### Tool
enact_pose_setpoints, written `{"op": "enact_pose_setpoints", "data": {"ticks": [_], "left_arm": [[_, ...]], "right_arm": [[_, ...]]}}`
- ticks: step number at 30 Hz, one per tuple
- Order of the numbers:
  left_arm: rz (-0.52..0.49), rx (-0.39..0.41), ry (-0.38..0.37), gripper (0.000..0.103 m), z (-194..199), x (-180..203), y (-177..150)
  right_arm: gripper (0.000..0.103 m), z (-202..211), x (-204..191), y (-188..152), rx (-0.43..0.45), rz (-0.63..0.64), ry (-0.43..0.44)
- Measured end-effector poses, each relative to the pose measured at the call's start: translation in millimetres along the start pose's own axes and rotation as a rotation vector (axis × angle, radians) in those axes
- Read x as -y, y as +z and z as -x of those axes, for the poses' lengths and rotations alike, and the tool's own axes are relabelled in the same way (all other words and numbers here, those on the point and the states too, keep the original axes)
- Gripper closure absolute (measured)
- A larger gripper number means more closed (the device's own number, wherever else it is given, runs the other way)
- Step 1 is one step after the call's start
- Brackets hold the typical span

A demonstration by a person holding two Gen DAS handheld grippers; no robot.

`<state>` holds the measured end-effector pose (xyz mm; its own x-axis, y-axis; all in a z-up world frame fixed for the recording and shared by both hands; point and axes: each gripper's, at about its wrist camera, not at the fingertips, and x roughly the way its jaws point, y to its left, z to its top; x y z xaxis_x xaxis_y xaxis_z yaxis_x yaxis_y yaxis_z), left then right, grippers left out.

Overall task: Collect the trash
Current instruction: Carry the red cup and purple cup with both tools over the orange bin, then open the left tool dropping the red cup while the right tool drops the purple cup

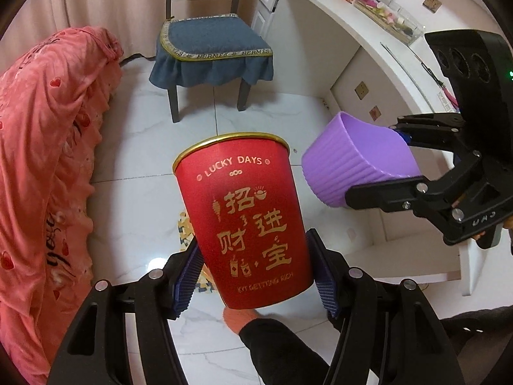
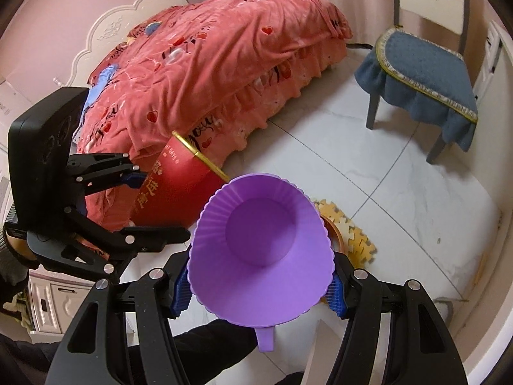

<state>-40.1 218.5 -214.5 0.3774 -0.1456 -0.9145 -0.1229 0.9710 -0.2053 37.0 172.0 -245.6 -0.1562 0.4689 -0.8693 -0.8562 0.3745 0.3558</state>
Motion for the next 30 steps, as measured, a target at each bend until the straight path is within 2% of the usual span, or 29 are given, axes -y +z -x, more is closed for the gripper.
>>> {"op": "enact_pose_setpoints", "data": {"ticks": [3, 15, 17, 19, 30], "left_arm": [[-0.008, -0.008, 0.023, 0.029, -4.8, -2.2, 2.9], [0.015, -0.025, 0.031, 0.029, -3.3, -10.3, -3.3], [0.021, -0.027, 0.031, 0.029, -3.9, -12.4, -2.9], [0.027, -0.032, 0.028, 0.029, -4.7, -13.1, -3.4], [0.013, -0.021, 0.033, 0.029, 1.2, -10.7, -0.4]], "right_arm": [[0.038, -3.6, 3.3, -3.7, -0.007, -0.015, -0.007], [0.036, -17.8, 2.0, 1.0, -0.019, -0.024, -0.002], [0.028, -21.3, 3.0, 2.4, -0.023, -0.036, -0.006], [0.024, -23.6, 4.0, 3.3, -0.023, -0.046, -0.016], [0.024, -9.5, 3.0, -1.3, -0.018, -0.028, -0.007]]}}
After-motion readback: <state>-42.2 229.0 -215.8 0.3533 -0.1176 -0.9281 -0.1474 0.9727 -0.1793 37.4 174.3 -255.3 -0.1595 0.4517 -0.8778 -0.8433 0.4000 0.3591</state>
